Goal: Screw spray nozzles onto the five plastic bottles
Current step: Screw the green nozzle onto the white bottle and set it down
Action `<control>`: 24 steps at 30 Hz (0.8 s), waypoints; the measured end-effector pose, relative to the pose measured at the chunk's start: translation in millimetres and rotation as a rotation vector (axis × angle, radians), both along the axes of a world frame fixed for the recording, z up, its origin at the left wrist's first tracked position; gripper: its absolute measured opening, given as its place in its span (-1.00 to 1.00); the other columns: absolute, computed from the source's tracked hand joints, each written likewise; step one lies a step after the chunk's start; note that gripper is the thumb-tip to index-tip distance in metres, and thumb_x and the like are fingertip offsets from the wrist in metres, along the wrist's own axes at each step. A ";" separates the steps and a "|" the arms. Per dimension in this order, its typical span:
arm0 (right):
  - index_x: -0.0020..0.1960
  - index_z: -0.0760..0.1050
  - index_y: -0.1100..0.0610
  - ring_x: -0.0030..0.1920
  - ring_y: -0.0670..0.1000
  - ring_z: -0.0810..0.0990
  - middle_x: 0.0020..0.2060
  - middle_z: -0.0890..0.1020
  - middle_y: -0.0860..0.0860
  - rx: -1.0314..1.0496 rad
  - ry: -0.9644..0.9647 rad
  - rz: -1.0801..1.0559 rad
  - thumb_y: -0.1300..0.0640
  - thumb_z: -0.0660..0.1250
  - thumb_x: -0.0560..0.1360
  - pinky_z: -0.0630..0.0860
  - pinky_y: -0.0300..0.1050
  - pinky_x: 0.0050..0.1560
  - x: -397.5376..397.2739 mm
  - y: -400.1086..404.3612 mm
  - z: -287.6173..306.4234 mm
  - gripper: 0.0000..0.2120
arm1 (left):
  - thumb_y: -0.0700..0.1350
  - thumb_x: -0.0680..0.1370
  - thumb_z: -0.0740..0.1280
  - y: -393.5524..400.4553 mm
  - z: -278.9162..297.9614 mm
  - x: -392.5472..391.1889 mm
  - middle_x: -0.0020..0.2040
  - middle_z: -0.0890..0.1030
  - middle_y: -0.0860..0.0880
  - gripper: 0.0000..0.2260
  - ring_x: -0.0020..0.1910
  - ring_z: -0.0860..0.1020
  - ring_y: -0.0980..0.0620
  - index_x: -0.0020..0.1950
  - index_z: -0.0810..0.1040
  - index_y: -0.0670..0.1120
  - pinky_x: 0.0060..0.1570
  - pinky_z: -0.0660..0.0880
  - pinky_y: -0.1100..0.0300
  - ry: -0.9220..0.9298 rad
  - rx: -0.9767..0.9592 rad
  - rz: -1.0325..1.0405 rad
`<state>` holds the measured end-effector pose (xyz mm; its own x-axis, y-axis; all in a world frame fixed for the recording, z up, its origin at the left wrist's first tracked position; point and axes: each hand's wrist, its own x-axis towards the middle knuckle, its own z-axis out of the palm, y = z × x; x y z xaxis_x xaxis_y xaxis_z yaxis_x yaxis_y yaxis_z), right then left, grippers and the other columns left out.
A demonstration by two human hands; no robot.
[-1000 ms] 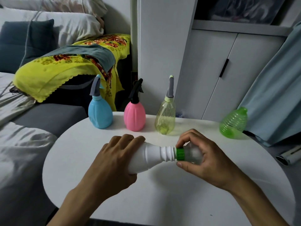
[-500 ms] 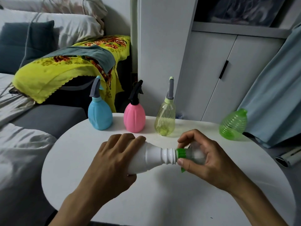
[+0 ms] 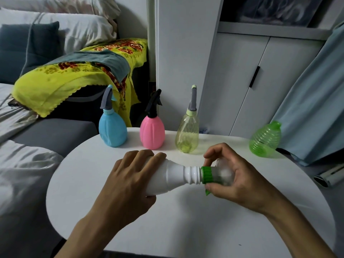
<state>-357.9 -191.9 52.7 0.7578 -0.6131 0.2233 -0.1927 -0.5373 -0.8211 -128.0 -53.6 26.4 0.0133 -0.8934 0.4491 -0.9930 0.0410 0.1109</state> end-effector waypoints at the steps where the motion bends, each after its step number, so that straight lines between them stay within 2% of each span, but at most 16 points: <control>1: 0.10 0.43 -0.09 -0.18 -0.10 0.58 -0.05 0.58 -0.09 0.004 -0.002 -0.006 0.14 0.52 0.29 0.57 -0.17 -0.21 0.3 -0.1 -0.5 -0.54 | -0.03 0.19 0.58 0.2 0.2 0.3 0.19 0.56 -0.07 -0.25 0.08 0.50 -0.15 0.35 0.43 -0.03 -0.06 0.53 -0.02 -0.002 0.000 0.001; 2: 0.10 0.44 -0.09 -0.19 -0.10 0.58 -0.08 0.58 -0.08 0.034 -0.010 -0.010 0.13 0.51 0.30 0.57 -0.18 -0.24 0.7 0.1 -1.0 -0.56 | -0.03 0.19 0.59 0.3 0.1 0.3 0.19 0.56 -0.07 -0.24 0.08 0.50 -0.14 0.36 0.43 -0.03 -0.06 0.53 -0.02 -0.005 0.001 0.000; 5: 0.11 0.46 -0.07 -0.17 0.03 0.61 -0.16 0.59 -0.04 0.100 -0.010 -0.031 0.05 0.47 0.34 0.62 0.02 -0.20 1.0 0.0 -2.9 -0.63 | -0.02 0.20 0.59 1.0 -0.9 -0.8 0.20 0.57 -0.08 -0.25 0.09 0.51 -0.15 0.36 0.45 -0.04 -0.04 0.53 -0.04 -0.024 0.008 -0.001; 6: 0.12 0.46 -0.07 -0.14 0.03 0.61 -0.14 0.60 -0.04 0.087 -0.005 -0.031 0.03 0.47 0.35 0.61 0.01 -0.17 0.4 -0.1 -2.3 -0.62 | -0.02 0.20 0.59 1.1 -0.6 -1.4 0.20 0.57 -0.08 -0.25 0.09 0.51 -0.16 0.36 0.45 -0.04 -0.04 0.54 -0.04 -0.026 0.012 0.002; 8: 0.15 0.43 -0.07 -0.07 -0.06 0.60 -0.07 0.59 -0.07 0.040 0.007 -0.006 0.04 0.52 0.32 0.57 -0.17 -0.17 -0.7 -0.6 -1.1 -0.54 | -0.04 0.20 0.59 0.9 0.4 -1.8 0.19 0.57 -0.09 -0.26 0.08 0.52 -0.17 0.35 0.46 -0.05 -0.04 0.54 -0.04 -0.025 0.008 0.010; 10: 0.14 0.41 -0.09 -0.10 -0.09 0.58 -0.05 0.57 -0.07 0.030 0.025 0.010 0.09 0.54 0.28 0.53 -0.22 -0.22 -0.8 -1.1 -1.8 -0.49 | -0.05 0.20 0.59 0.5 -0.3 -1.7 0.18 0.57 -0.10 -0.27 0.07 0.52 -0.18 0.35 0.47 -0.06 -0.04 0.54 -0.04 -0.028 0.007 0.015; 14: 0.07 0.44 -0.12 -0.23 -0.04 0.59 -0.17 0.59 0.04 0.128 0.010 -0.033 -0.01 0.46 0.31 0.58 0.04 -0.22 2.2 -2.5 -1.1 -0.63 | -0.04 0.20 0.58 -0.5 0.0 -1.9 0.20 0.57 -0.09 -0.27 0.09 0.52 -0.17 0.35 0.48 -0.05 -0.03 0.53 -0.04 -0.020 0.010 0.008; 16: 0.06 0.45 -0.10 -0.22 0.01 0.60 -0.17 0.61 0.05 0.165 0.007 -0.025 -0.03 0.43 0.33 0.58 0.11 -0.19 1.9 -3.2 -1.5 -0.67 | -0.05 0.21 0.58 -1.4 0.1 -2.1 0.20 0.57 -0.09 -0.28 0.09 0.52 -0.17 0.35 0.48 -0.05 -0.02 0.53 -0.03 -0.023 0.004 0.005; 19: 0.13 0.43 -0.07 -0.05 0.00 0.60 -0.05 0.59 -0.05 0.129 0.005 0.010 0.05 0.52 0.29 0.60 0.03 -0.06 1.2 -3.2 -2.2 -0.53 | -0.06 0.20 0.58 -2.3 0.4 -1.3 0.19 0.57 -0.10 -0.28 0.09 0.52 -0.17 0.35 0.49 -0.06 -0.01 0.53 -0.02 -0.024 0.004 0.017; 21: 0.09 0.44 -0.07 -0.10 -0.05 0.59 -0.09 0.58 -0.03 0.154 -0.006 -0.003 0.07 0.53 0.25 0.59 0.00 -0.09 1.9 -3.7 -3.1 -0.53 | -0.06 0.20 0.58 -2.2 0.0 -1.1 0.20 0.57 -0.09 -0.28 0.09 0.52 -0.17 0.35 0.48 -0.05 -0.01 0.53 -0.01 -0.014 0.004 0.016; 24: -0.04 0.45 -0.07 -0.23 -0.05 0.56 -0.22 0.58 0.05 0.241 0.005 -0.021 0.00 0.49 0.27 0.53 -0.02 -0.21 2.6 -6.5 -3.2 -0.67 | -0.06 0.20 0.58 -2.5 -0.9 -2.1 0.20 0.56 -0.09 -0.26 0.09 0.52 -0.17 0.35 0.46 -0.03 0.00 0.53 -0.01 -0.021 -0.001 0.001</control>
